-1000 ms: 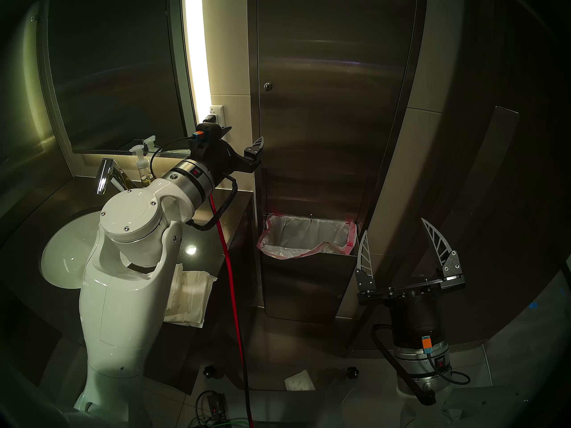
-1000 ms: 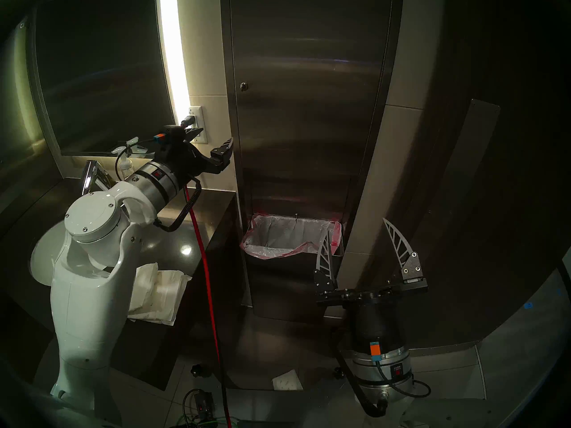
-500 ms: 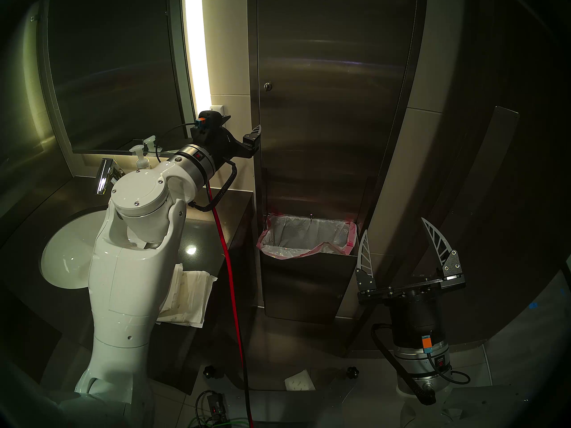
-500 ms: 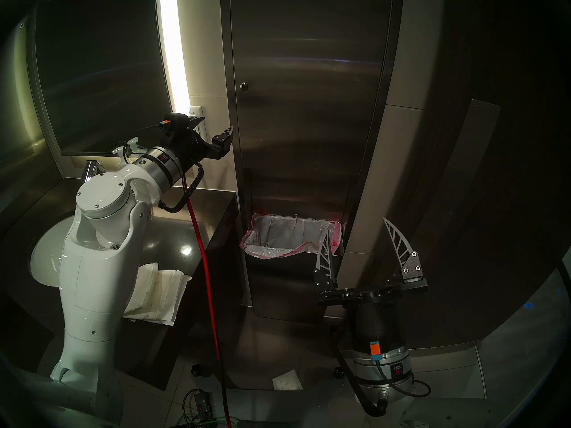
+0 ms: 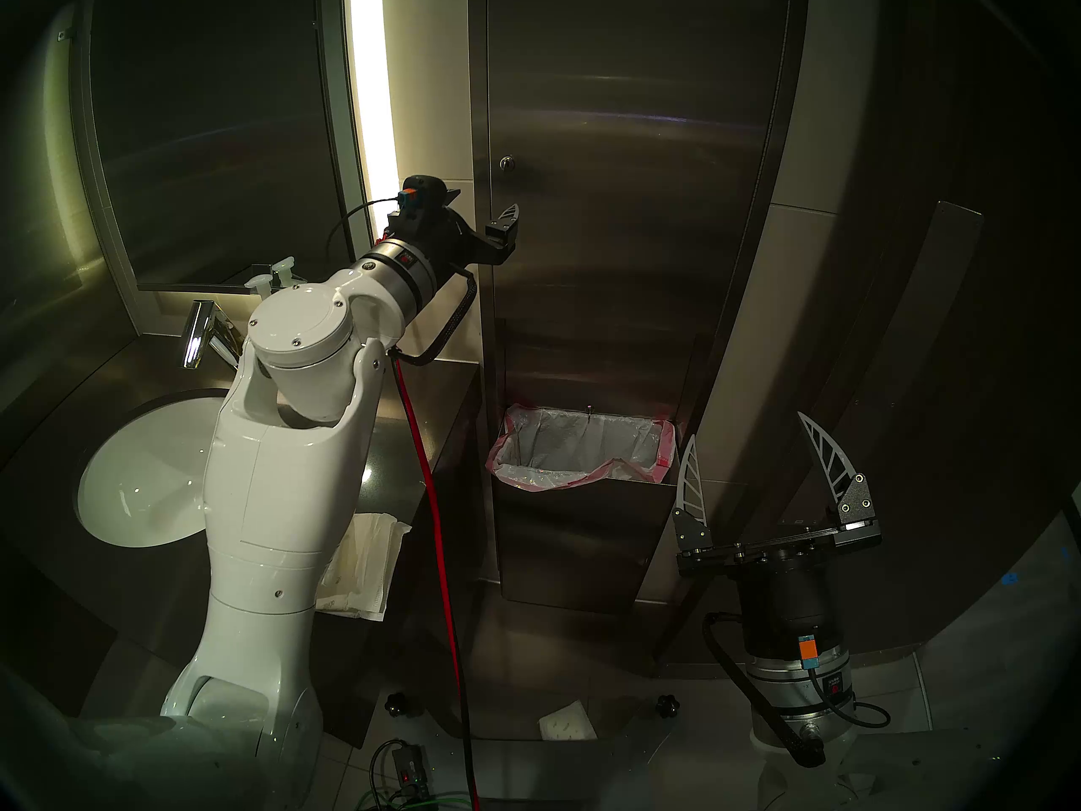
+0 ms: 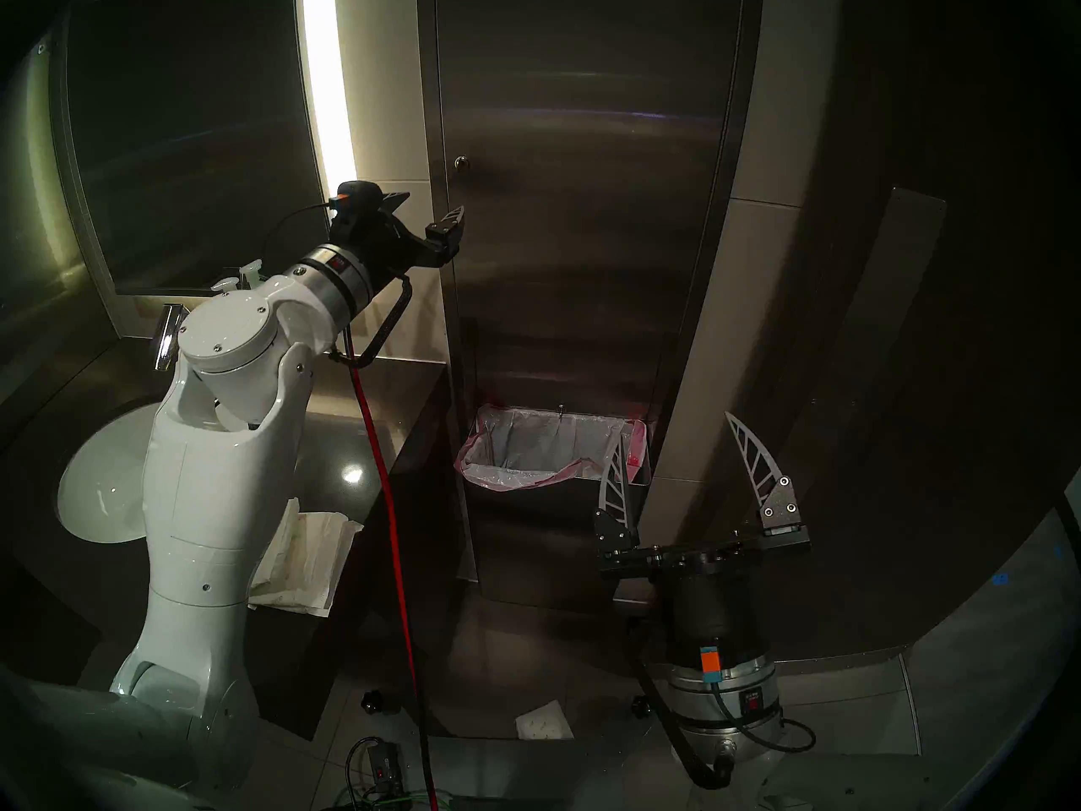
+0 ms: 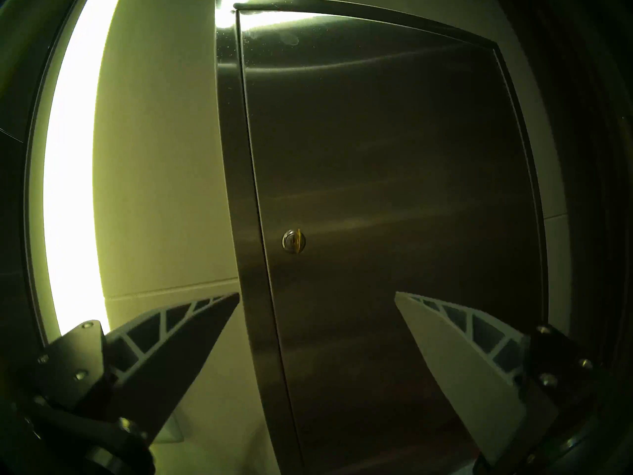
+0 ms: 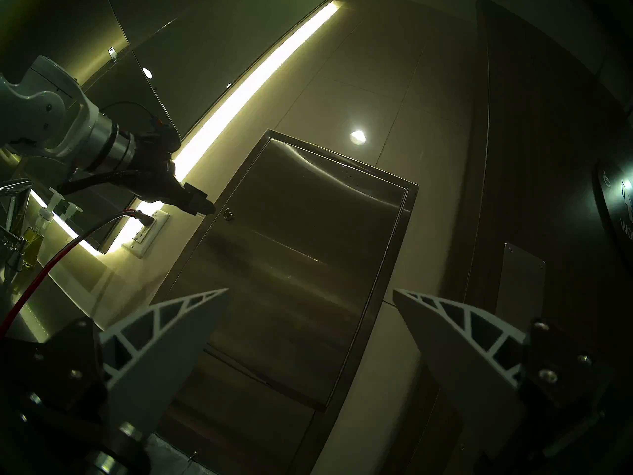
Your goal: Twist key and close towel dispenser
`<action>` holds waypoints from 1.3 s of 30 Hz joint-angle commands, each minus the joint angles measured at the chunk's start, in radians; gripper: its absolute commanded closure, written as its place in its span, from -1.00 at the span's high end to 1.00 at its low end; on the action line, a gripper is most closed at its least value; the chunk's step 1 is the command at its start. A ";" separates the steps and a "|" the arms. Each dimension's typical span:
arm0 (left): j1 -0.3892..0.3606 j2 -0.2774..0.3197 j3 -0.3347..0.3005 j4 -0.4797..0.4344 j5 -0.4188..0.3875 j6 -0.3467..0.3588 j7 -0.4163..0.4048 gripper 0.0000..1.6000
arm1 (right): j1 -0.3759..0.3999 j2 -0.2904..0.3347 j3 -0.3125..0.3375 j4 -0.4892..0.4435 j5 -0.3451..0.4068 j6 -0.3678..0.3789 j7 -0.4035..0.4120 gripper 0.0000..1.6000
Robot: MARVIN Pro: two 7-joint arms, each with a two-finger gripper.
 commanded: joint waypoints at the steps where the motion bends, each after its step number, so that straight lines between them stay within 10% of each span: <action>1: -0.110 -0.038 0.007 0.038 0.014 0.004 -0.009 1.00 | 0.001 0.000 0.000 -0.010 -0.007 -0.003 -0.003 1.00; 26: -0.334 -0.096 -0.006 0.285 0.043 0.030 -0.073 1.00 | 0.002 0.001 -0.003 -0.011 -0.009 -0.003 -0.005 1.00; 35: -0.371 -0.094 -0.003 0.333 0.039 0.032 -0.098 -0.40 | 0.003 0.003 -0.003 -0.011 -0.010 -0.003 -0.006 1.00; 36: -0.372 -0.093 -0.003 0.335 0.039 0.032 -0.099 -0.95 | 0.003 0.002 -0.004 -0.011 -0.010 -0.003 -0.006 1.00; 39: -0.375 -0.091 -0.001 0.339 0.044 0.036 -0.103 -0.91 | 0.003 0.002 -0.004 -0.011 -0.010 -0.003 -0.007 1.00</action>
